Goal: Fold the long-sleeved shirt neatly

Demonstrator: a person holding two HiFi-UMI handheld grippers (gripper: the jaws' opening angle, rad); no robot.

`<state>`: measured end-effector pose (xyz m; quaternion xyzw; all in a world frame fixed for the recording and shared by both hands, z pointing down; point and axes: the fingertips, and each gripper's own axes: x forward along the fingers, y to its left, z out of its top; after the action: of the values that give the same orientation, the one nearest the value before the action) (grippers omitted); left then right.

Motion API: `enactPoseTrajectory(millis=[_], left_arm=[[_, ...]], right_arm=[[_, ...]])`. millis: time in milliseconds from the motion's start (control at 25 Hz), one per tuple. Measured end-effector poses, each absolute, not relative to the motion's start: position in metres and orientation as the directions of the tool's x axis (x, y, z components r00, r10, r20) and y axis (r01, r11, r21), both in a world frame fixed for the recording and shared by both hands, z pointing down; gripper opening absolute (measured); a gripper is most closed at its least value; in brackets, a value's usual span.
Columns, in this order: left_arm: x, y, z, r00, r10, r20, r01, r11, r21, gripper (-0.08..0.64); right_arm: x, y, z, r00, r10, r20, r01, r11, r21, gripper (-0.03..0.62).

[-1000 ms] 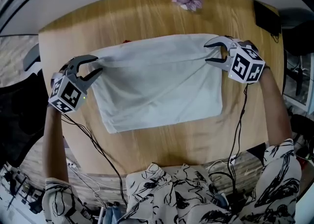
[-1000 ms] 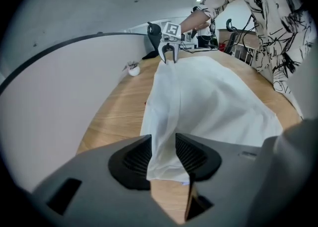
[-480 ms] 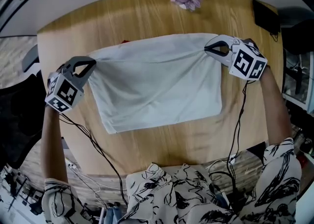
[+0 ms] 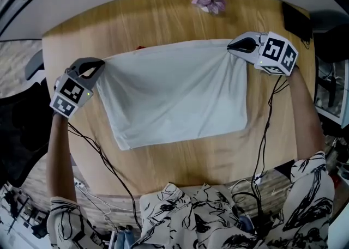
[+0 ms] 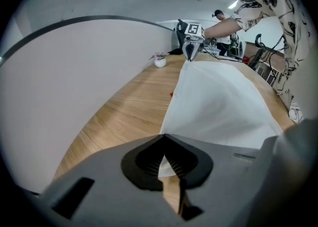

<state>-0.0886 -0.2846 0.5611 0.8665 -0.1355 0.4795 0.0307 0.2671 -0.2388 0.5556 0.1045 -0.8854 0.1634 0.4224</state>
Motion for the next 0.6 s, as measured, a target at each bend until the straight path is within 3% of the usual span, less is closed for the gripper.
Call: enactPoseTrajectory(millis=[200, 280, 360, 440, 520, 600], left_arm=[[-0.091, -0.288, 0.570, 0.484, -0.216, 0.848, -0.310, -0.949, -0.065, 0.009], [-0.091, -0.287, 0.570, 0.486, -0.221, 0.845, -0.307, -0.949, -0.072, 0.009], [-0.090, -0.288, 0.569, 0.494, -0.226, 0.840, -0.308, -0.948, -0.074, 0.009], [-0.089, -0.287, 0.567, 0.501, -0.228, 0.835, -0.311, -0.948, -0.073, 0.010], [-0.089, -0.287, 0.565, 0.504, -0.231, 0.832, -0.313, -0.947, -0.072, 0.011], [-0.089, -0.288, 0.564, 0.504, -0.235, 0.831, -0.314, -0.946, -0.077, 0.011]], right_arm=[[0.266, -0.240, 0.566, -0.630, -0.029, 0.776, -0.345, 0.906, -0.246, 0.034], [0.264, -0.237, 0.565, -0.646, -0.009, 0.763, -0.335, 0.902, -0.274, 0.094], [0.263, -0.235, 0.562, -0.664, 0.010, 0.748, -0.330, 0.893, -0.306, 0.098], [0.264, -0.237, 0.561, -0.667, 0.007, 0.745, -0.339, 0.888, -0.311, 0.094], [0.265, -0.243, 0.562, -0.646, -0.015, 0.763, -0.355, 0.891, -0.284, 0.016], [0.266, -0.247, 0.563, -0.619, -0.026, 0.785, -0.358, 0.899, -0.252, 0.014]])
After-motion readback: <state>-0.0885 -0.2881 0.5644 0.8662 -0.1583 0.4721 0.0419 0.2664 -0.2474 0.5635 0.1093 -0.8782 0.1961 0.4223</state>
